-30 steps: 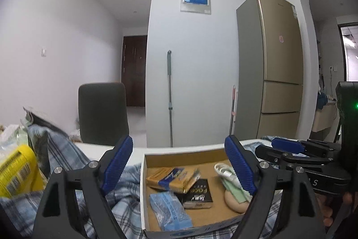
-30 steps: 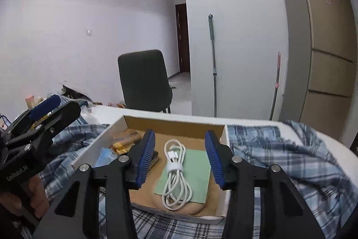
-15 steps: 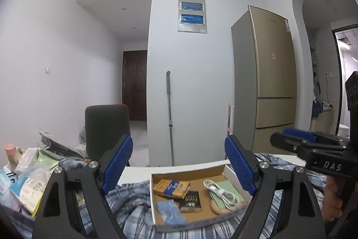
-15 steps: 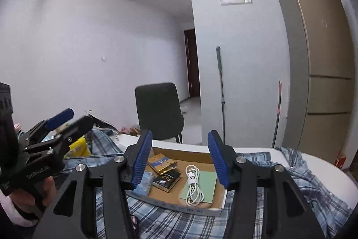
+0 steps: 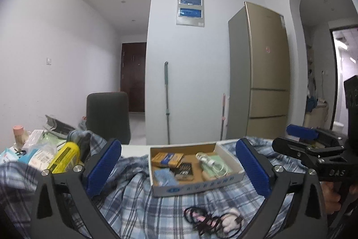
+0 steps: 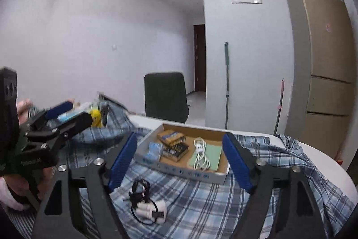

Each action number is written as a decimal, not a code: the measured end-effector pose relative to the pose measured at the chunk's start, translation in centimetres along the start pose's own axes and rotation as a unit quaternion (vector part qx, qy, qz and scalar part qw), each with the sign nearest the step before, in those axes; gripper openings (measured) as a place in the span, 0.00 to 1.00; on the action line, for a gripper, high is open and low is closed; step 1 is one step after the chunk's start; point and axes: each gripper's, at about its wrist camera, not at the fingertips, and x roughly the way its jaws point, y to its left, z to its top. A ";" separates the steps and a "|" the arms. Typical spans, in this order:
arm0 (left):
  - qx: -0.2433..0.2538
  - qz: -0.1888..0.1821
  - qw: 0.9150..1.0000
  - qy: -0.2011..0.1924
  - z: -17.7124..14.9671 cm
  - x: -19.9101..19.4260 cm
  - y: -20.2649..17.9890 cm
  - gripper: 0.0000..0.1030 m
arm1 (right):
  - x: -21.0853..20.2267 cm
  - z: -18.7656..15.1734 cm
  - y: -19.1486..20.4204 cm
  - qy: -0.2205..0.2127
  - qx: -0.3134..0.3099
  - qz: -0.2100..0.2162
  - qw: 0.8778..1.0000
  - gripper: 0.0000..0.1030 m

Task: Organize soft objects
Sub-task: 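Withdraw both tools from the box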

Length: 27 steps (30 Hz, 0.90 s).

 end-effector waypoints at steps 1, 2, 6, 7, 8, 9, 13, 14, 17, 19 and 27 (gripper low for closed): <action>0.004 0.000 1.000 0.005 -0.4 0.1 0.0 1.00 | 0.2 -0.4 0.1 0.005 -0.006 0.000 1.000 0.81; 0.008 -0.001 1.000 0.009 -0.7 0.2 0.0 1.00 | 0.4 -0.8 0.2 0.010 -0.009 0.003 1.000 0.83; 0.014 0.000 1.000 0.014 -1.6 0.5 0.0 1.00 | 1.1 -2.3 0.4 0.025 -0.009 0.015 1.000 0.89; 0.012 -0.001 1.000 0.018 -1.8 0.6 0.1 1.00 | 1.2 -2.7 0.5 0.028 -0.010 0.016 0.999 0.90; 0.009 -0.003 1.000 0.022 -1.9 0.8 0.3 1.00 | 1.4 -3.0 0.5 0.035 -0.010 0.020 0.999 0.91; 0.005 -0.004 1.000 0.025 -2.1 1.0 0.4 1.00 | 1.5 -3.2 0.3 0.040 -0.009 0.024 0.999 0.92; -0.013 -0.004 0.999 0.044 -2.3 1.8 1.2 1.00 | 1.7 -3.6 0.0 0.045 0.000 0.032 0.998 0.97; -0.021 -0.006 0.999 0.050 -2.3 2.1 1.5 1.00 | 1.9 -3.7 0.0 0.048 0.002 0.033 0.998 0.97; -0.040 -0.007 0.998 0.051 -2.4 2.1 2.3 1.00 | 2.2 -3.8 -0.2 0.056 0.007 0.034 0.998 0.97; -0.048 -0.005 0.998 0.050 -2.4 2.1 2.7 1.00 | 2.3 -3.9 -0.1 0.058 0.006 0.033 0.998 0.97; -0.037 -0.009 0.997 0.068 -2.2 2.0 2.5 1.00 | 3.1 -3.9 0.0 0.082 0.004 0.032 0.996 0.97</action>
